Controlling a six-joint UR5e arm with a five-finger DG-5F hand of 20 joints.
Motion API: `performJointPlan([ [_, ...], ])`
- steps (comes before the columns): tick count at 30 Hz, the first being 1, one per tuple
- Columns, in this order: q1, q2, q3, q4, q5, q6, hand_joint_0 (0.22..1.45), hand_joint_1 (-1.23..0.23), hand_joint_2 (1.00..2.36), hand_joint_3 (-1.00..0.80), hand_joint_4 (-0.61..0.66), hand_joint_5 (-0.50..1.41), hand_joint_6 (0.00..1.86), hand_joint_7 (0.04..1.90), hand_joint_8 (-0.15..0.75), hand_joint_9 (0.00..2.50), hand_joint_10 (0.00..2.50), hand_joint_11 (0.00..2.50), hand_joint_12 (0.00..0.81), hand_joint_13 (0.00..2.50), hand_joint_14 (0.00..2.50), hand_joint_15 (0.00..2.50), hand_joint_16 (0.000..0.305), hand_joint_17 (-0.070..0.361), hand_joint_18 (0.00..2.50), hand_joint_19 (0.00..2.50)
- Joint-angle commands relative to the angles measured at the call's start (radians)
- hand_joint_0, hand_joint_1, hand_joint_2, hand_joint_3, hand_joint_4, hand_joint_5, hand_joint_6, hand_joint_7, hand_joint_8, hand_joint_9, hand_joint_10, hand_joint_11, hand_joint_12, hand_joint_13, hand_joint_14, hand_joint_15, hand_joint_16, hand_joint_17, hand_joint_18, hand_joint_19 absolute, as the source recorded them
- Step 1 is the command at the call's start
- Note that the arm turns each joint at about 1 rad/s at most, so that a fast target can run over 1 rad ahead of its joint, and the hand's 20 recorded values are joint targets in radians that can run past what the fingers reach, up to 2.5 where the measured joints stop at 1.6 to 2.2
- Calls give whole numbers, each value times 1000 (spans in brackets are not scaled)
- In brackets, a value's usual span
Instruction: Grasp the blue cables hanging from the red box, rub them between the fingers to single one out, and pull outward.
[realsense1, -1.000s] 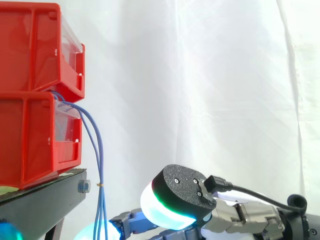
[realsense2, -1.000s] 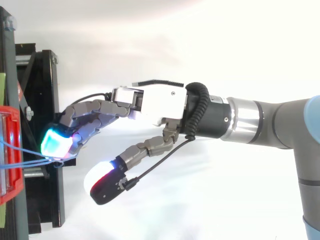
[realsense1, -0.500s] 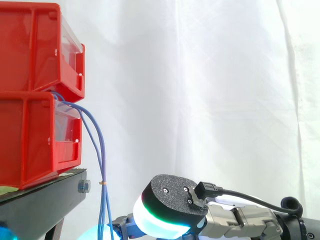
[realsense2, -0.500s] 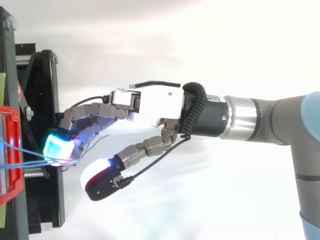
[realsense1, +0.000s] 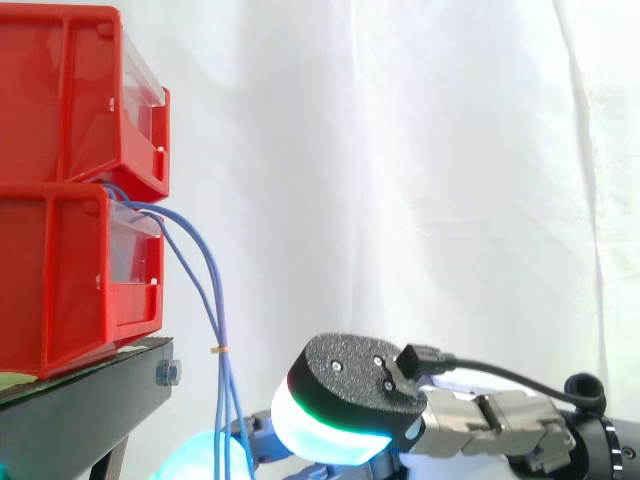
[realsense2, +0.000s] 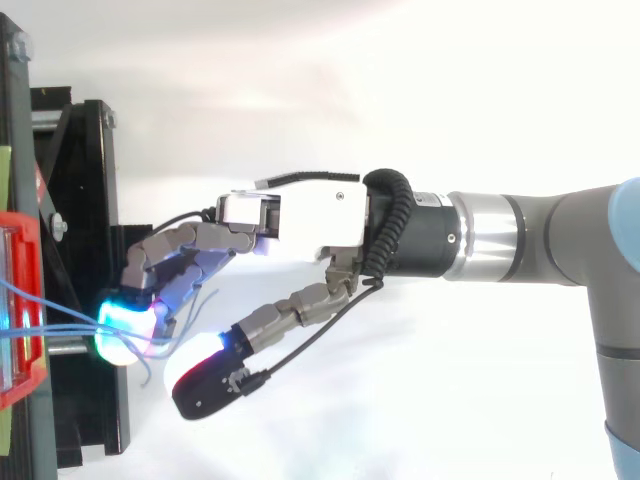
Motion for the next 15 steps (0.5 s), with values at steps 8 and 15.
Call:
performJointPlan([
  [8,-9,47,0,-62,-26,-27,590,-730,1010,-237,296,-173,868,927,370,689,10,512,434,529,9,326,62,140,604,423],
  [15,-16,65,0,-107,-49,-43,576,-715,1010,-215,275,-167,882,944,382,729,9,541,442,561,11,338,64,145,635,425],
])
